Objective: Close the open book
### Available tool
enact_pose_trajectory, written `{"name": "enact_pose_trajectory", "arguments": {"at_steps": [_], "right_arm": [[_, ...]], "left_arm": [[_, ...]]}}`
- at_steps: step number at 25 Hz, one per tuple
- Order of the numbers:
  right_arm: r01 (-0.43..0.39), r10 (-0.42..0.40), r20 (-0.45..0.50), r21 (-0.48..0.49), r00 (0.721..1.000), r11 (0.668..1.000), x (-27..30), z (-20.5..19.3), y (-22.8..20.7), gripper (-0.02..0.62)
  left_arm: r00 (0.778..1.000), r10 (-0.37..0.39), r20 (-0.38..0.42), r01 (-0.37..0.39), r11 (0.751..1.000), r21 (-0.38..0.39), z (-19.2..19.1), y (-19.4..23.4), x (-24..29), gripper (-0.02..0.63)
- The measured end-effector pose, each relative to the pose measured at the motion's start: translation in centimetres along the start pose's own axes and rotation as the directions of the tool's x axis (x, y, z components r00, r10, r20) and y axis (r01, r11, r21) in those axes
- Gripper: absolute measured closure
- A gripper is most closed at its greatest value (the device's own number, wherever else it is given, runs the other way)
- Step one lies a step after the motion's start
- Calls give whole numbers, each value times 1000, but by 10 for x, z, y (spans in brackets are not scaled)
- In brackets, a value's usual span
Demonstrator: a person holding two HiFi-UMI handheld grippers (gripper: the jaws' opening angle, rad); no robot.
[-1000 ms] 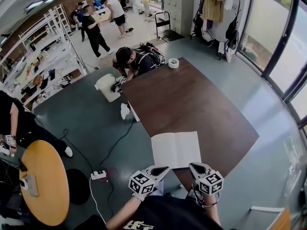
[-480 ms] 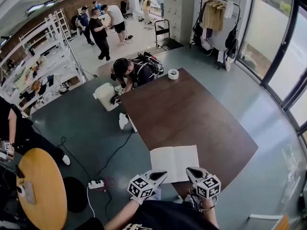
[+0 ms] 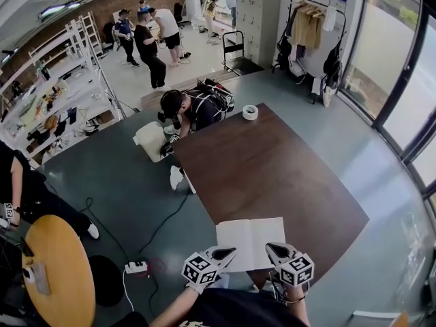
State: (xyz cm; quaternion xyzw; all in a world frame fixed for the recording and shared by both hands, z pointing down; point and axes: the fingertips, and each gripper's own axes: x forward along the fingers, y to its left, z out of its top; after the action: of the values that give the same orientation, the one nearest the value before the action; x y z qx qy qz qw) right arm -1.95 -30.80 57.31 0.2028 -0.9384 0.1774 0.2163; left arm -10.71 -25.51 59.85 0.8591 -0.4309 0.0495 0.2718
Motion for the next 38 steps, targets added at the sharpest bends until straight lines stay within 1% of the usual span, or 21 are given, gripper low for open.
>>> {"name": "enact_pose_trajectory", "arguments": {"at_steps": [4,10,15,21,24,28,31,33,34,36,38], "right_arm": [[5,-5,-6,2,1000,1000,10,5,-5,607],[17,-17,-23,3,1000,1000,29,15,-7,607],[40,-40,-15,8,999,999,40,22,-13,607],[69,-68,-34,22,997,997,58,30,-16,607],[83,-83,-27,23,996,996,65,40,-21,607],[104,-103,-32,26,994,994,74,41,-22,607],[110,-109,-29,25,994,994,75,42,-29,607],[107,-106,-29,28,994,994,73,40,-31,607],[109,-108,-29,29,994,994,71,39,-32,607],[119,-119,-22,32,993,992,62,39,-35,607],[134,-133,-16,38,991,990,51,39,-42,607]], "left_arm": [[1000,4,-16,-4,1000,-16,-6,17,4,601],[999,8,-47,-11,997,-70,-18,50,4,601],[998,-3,-69,-3,996,-88,-24,75,9,601],[994,-26,-103,15,994,-111,-33,106,12,601],[992,-34,-122,19,993,-121,-34,121,15,601],[989,-49,-142,31,991,-128,-38,138,16,601],[985,-35,-169,12,991,-134,-48,154,23,601],[983,-13,-181,-16,987,-157,-58,166,25,601],[983,-2,-185,-32,983,-181,-64,171,24,601],[983,14,-182,-59,968,-243,-73,177,25,601],[984,28,-178,-78,956,-282,-79,179,28,601]]}}
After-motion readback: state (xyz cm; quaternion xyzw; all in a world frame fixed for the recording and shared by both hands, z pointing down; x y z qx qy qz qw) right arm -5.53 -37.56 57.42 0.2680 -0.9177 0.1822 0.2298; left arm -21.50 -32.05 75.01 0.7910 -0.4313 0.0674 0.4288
